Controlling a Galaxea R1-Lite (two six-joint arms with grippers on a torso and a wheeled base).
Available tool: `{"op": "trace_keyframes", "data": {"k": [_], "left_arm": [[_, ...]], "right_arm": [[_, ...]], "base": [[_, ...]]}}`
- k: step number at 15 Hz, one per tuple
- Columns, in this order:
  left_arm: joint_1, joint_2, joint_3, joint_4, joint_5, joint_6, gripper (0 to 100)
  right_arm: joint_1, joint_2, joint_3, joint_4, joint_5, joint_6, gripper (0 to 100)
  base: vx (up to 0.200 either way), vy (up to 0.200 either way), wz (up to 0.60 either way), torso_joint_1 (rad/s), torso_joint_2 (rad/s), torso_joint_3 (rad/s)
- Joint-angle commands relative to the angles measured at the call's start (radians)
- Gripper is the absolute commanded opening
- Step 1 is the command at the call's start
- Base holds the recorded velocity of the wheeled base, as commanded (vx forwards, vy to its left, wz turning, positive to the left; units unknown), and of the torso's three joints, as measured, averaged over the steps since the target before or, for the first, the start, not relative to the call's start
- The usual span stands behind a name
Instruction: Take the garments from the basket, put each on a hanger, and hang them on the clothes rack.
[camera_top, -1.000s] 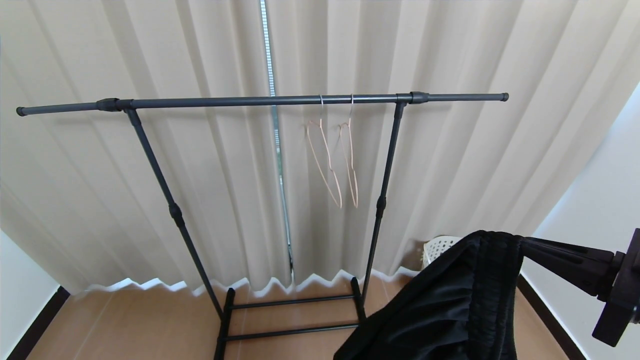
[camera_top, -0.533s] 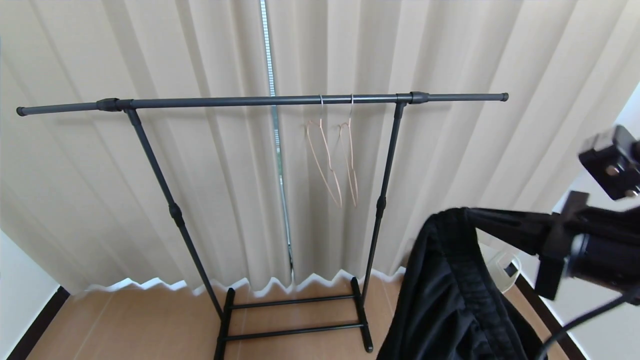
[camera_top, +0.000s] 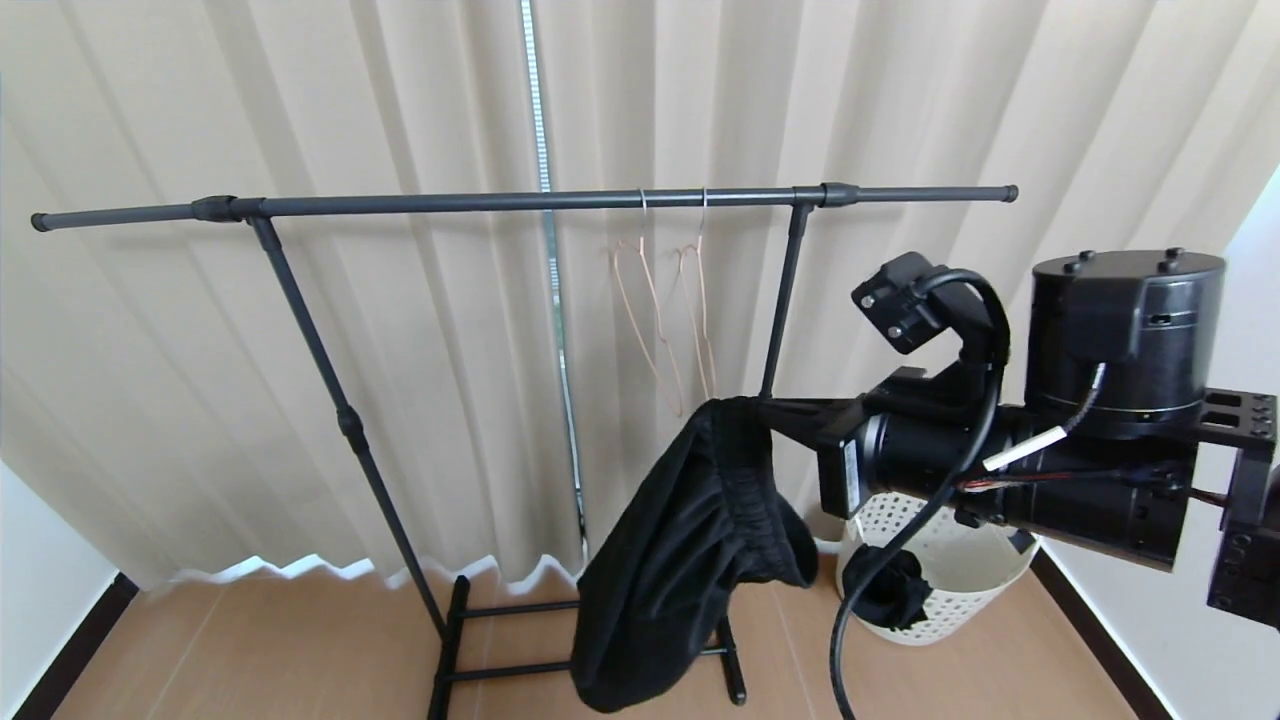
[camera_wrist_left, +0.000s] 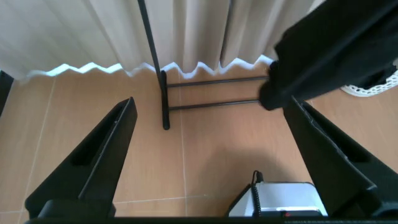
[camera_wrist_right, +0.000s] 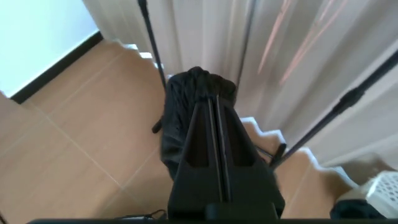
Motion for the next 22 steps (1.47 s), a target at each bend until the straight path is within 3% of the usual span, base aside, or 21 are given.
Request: {"op": "trace_keyframes", "data": {"k": [1,4,6,7,9,10,12,15,18,20,22], "left_arm": [[0.0,0.037,0.002,0.0,0.002,-0.002,100],[-0.002,0.08,-0.031,0.002,0.0,-0.002,100],[-0.012,0.287,-0.147,-0.006,-0.05,-0.016,100],[-0.02,0.404,-0.232,-0.009,-0.076,-0.06,100],[-0.141,0.565,-0.36,-0.01,-0.076,-0.169,100],[-0.29,0.669,-0.48,-0.006,-0.06,-0.324,100],[-0.445,0.836,-0.621,-0.009,-0.01,-0.461,100],[-0.615,1.028,-0.75,-0.052,-0.003,-0.475,100],[-0.652,1.132,-0.744,-0.204,0.0,-0.491,100],[-0.676,1.174,-0.742,-0.248,0.079,-0.502,100],[-0.709,1.213,-0.739,-0.283,0.128,-0.508,100]], "right_arm": [[0.036,0.048,-0.013,0.002,-0.05,0.001,0],[0.074,0.105,-0.048,-0.007,-0.181,0.003,0],[0.079,0.15,-0.099,-0.007,-0.246,0.001,0],[0.079,0.185,-0.166,0.002,-0.275,-0.004,0],[0.09,0.212,-0.254,0.006,-0.352,-0.011,0],[0.111,0.209,-0.222,-0.007,-0.402,0.016,0],[0.111,0.223,-0.189,-0.032,-0.422,0.058,0],[0.117,0.248,-0.222,-0.058,-0.519,0.079,0],[0.12,0.297,-0.238,-0.135,-0.588,0.099,0],[0.134,0.317,-0.251,-0.204,-0.646,0.116,0],[0.157,0.315,-0.257,-0.218,-0.652,0.128,0]], "base": [[0.0,0.0,0.0,0.0,0.0,0.0],[0.0,0.0,0.0,0.0,0.0,0.0],[0.0,0.0,0.0,0.0,0.0,0.0],[0.0,0.0,0.0,0.0,0.0,0.0],[0.0,0.0,0.0,0.0,0.0,0.0],[0.0,0.0,0.0,0.0,0.0,0.0],[0.0,0.0,0.0,0.0,0.0,0.0],[0.0,0.0,0.0,0.0,0.0,0.0],[0.0,0.0,0.0,0.0,0.0,0.0],[0.0,0.0,0.0,0.0,0.0,0.0],[0.0,0.0,0.0,0.0,0.0,0.0]]}}
